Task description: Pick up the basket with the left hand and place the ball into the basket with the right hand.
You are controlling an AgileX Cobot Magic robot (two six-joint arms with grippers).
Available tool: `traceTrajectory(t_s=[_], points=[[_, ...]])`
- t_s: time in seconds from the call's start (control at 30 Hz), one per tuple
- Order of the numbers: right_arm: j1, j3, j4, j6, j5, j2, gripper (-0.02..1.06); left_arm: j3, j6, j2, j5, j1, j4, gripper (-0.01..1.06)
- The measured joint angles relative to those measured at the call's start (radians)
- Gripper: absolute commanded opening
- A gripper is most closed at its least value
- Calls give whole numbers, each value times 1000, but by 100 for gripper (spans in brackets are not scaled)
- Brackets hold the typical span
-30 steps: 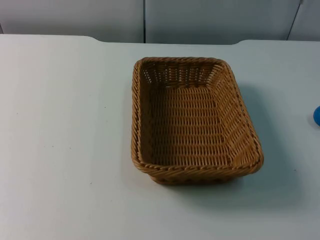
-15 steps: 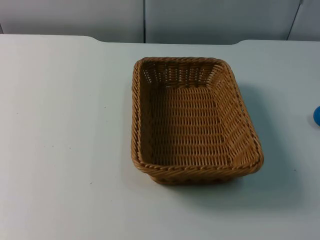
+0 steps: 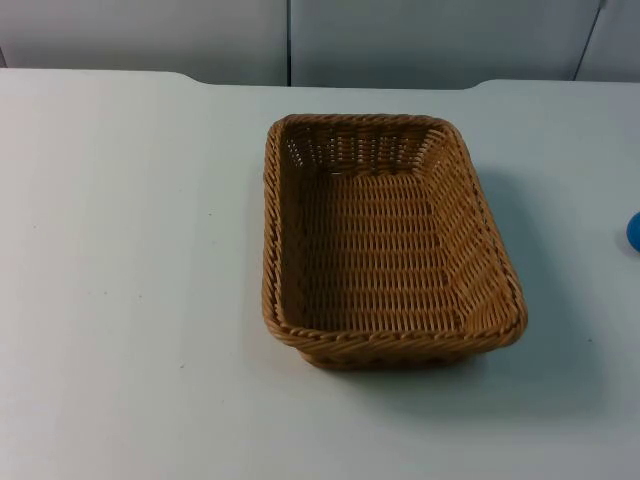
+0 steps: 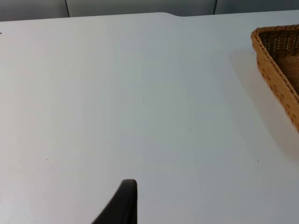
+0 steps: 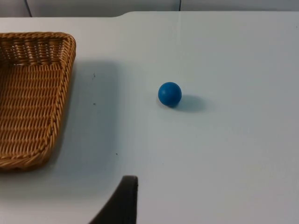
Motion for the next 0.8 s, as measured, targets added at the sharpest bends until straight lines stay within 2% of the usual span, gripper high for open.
traceTrajectory(t_s=[0.8], points=[[0,0,0,0,0,0,104,0,0,0,-4,0,-7,105]])
